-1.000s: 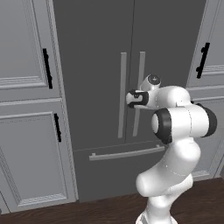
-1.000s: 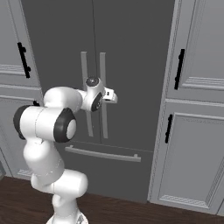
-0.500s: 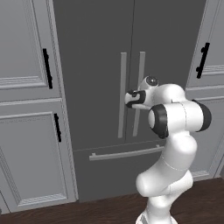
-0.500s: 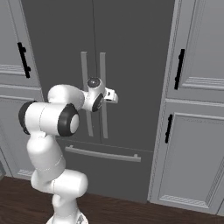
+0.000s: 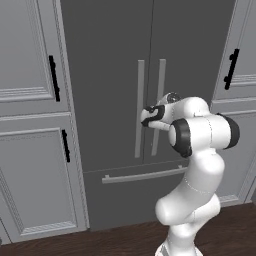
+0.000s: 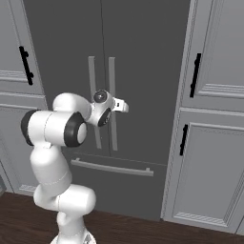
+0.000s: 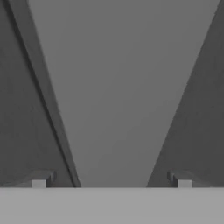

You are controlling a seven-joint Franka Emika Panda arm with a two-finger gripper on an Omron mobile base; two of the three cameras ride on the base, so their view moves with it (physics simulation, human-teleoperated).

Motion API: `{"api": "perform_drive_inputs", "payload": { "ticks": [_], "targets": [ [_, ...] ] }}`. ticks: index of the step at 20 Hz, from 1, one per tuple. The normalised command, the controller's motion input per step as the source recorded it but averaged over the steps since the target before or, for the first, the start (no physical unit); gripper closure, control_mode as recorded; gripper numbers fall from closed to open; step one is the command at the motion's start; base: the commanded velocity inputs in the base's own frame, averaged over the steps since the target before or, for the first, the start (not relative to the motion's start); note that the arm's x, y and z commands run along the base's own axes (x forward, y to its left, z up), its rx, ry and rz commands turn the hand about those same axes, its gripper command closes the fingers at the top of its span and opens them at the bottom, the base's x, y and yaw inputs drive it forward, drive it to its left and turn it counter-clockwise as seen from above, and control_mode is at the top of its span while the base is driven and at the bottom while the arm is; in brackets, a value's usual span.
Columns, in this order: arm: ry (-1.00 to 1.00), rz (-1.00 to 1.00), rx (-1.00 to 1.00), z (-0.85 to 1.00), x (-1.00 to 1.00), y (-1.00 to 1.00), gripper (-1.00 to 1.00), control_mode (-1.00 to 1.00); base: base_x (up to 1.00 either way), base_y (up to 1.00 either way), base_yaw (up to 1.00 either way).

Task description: Take the strawberry from the fridge and place it on top of the pancake, located on the dining counter.

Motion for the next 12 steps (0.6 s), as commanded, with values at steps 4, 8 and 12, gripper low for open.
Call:
{"api": "perform_drive_inputs", "payload": {
  "ticks": [4,8,12],
  "targets": [
    [-0.06,0.00,0.00,-0.55,0.79,0.00,1.00,-1.00,0.00,0.00,0.00],
    [0.03,0.00,0.00,-0.25,0.57,-0.10,1.00,-1.00,0.00,0.00,0.00],
    [0.00,-0.03,0.00,-0.29,-0.06,-0.87,1.00,-1.00,0.00,0.00,0.00]
  ]
}}
